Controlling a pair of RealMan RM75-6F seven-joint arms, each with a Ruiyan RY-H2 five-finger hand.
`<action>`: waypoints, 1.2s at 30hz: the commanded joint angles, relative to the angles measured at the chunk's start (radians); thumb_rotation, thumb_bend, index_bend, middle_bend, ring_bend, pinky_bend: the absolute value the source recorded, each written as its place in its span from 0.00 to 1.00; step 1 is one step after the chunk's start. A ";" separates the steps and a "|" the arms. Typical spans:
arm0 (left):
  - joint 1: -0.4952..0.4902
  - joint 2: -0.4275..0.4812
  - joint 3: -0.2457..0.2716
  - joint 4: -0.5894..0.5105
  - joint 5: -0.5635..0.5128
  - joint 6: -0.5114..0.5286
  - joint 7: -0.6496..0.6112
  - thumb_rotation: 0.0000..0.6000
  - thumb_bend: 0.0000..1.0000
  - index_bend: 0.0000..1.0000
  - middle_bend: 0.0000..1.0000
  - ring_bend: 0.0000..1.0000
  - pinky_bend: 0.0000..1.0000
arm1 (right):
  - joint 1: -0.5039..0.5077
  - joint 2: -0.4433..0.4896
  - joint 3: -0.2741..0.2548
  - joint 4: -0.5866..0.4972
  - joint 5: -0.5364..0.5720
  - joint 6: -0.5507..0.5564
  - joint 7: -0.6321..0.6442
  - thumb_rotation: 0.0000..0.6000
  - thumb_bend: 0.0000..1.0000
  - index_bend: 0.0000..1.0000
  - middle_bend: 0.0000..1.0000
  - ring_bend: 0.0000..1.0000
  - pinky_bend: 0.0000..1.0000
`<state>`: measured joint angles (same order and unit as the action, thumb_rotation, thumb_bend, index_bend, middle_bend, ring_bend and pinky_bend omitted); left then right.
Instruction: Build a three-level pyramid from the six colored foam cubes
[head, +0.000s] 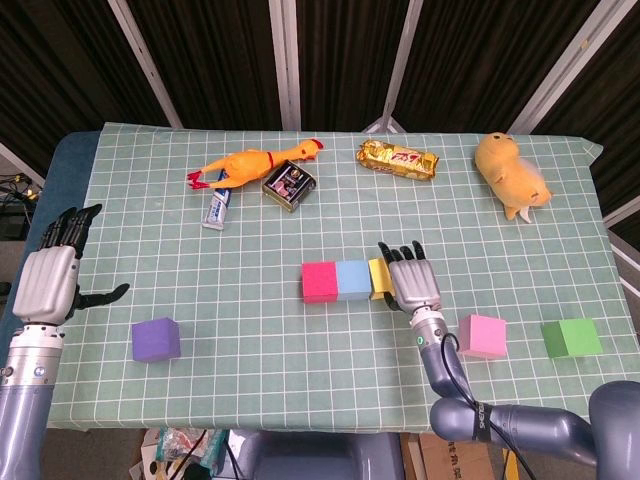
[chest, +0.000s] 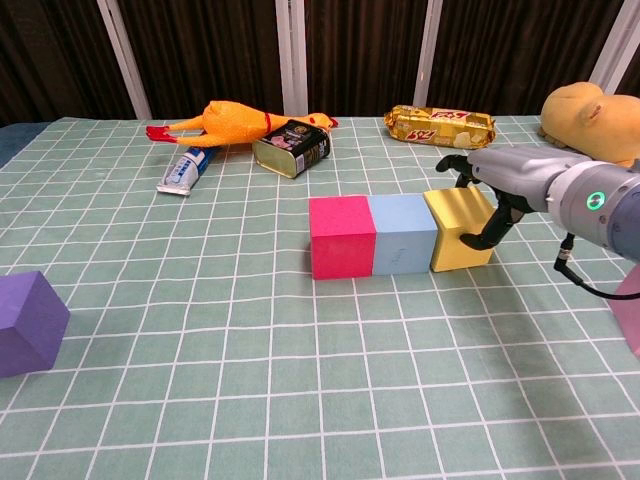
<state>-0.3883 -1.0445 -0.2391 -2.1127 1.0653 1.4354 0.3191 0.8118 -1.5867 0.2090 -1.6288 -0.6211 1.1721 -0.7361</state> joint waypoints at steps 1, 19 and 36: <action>0.000 0.001 -0.002 0.001 -0.001 -0.002 -0.003 1.00 0.11 0.00 0.07 0.01 0.08 | 0.005 -0.005 0.002 -0.003 0.005 0.006 -0.011 1.00 0.43 0.00 0.30 0.15 0.00; 0.004 0.007 -0.008 -0.001 -0.005 -0.008 -0.007 1.00 0.11 0.00 0.07 0.01 0.08 | 0.011 -0.019 0.002 -0.003 0.012 0.016 -0.031 1.00 0.43 0.00 0.30 0.15 0.00; 0.006 0.009 -0.012 -0.001 -0.006 -0.009 -0.010 1.00 0.11 0.00 0.07 0.01 0.08 | 0.012 -0.038 0.010 0.025 0.020 0.017 -0.035 1.00 0.43 0.00 0.30 0.15 0.00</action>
<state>-0.3823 -1.0354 -0.2506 -2.1134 1.0597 1.4267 0.3092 0.8239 -1.6247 0.2184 -1.6044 -0.6022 1.1899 -0.7706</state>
